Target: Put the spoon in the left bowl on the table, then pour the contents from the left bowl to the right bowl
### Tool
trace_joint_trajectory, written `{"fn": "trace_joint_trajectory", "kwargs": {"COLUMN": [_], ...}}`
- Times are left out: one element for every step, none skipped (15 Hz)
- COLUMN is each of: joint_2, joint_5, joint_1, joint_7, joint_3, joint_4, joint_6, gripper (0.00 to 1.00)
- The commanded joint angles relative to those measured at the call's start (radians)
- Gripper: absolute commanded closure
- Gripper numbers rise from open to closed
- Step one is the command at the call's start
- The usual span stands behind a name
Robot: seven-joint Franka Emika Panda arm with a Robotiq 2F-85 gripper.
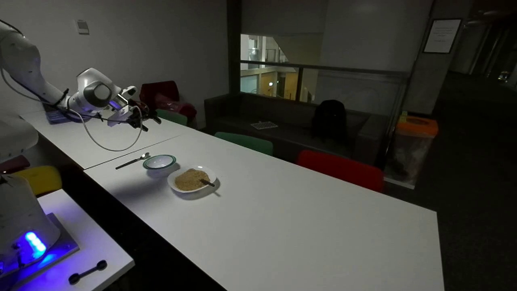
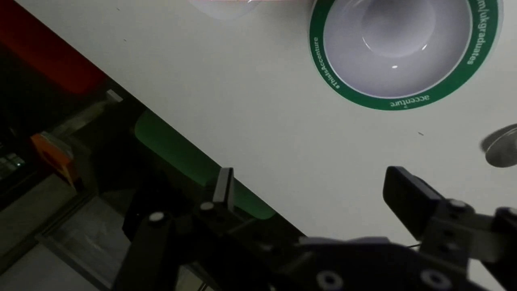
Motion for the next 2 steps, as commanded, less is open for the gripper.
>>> {"fn": "trace_joint_trajectory", "kwargs": {"joint_2": [0.012, 0.016], "joint_5": [-0.031, -0.030], "joint_1": [0.019, 0.022], "joint_7": [0.028, 0.031], "joint_3": [-0.024, -0.025], "joint_4": [0.000, 0.000], "joint_6": [-0.006, -0.006], "gripper": [0.00, 0.00]}}
